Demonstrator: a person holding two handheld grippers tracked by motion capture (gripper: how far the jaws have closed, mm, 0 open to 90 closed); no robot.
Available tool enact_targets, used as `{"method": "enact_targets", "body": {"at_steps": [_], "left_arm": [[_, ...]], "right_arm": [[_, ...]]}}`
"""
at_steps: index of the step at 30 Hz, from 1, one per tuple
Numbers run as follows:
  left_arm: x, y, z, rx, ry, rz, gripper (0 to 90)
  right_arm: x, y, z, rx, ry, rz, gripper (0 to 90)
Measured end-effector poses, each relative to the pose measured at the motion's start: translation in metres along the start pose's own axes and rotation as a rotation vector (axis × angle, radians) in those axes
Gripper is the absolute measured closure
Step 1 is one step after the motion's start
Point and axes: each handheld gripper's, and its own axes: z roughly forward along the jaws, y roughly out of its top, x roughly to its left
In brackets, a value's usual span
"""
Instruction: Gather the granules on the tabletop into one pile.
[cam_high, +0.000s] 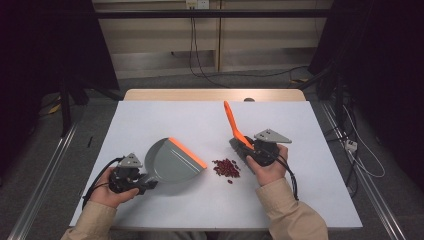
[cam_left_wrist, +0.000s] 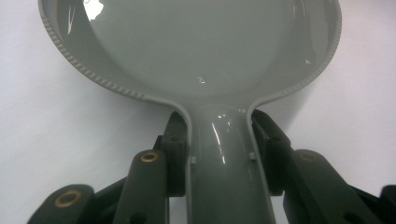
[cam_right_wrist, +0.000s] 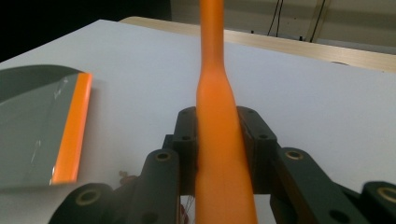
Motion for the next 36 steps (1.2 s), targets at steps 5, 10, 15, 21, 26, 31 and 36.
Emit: {"method": "enact_targets", "body": {"at_steps": [5,10,15,21,26,31,36], "left_arm": [[-0.010,0.003,0.006,0.020,-0.059,0.054,63.2],[-0.019,0.005,0.009,0.033,-0.091,0.097,63.2],[-0.027,0.006,0.011,0.043,-0.108,0.114,63.2],[-0.033,0.007,0.014,0.065,-0.125,0.139,63.2],[-0.037,0.008,0.019,0.063,-0.137,0.142,63.2],[-0.040,0.009,0.022,0.063,-0.153,0.152,63.1],[-0.042,0.010,0.025,0.071,-0.167,0.159,63.1]], "right_arm": [[-0.001,-0.001,0.003,0.006,0.001,-0.004,71.4],[-0.001,-0.001,0.003,0.002,0.005,-0.008,71.4],[-0.002,-0.001,0.003,-0.002,-0.001,-0.015,71.5],[0.000,-0.002,0.003,0.002,-0.003,-0.029,71.4],[0.002,-0.002,0.004,0.003,-0.008,-0.041,71.5],[0.003,-0.005,0.007,0.006,-0.022,-0.070,71.4],[0.007,-0.011,0.014,0.032,-0.034,-0.112,71.4]]}}
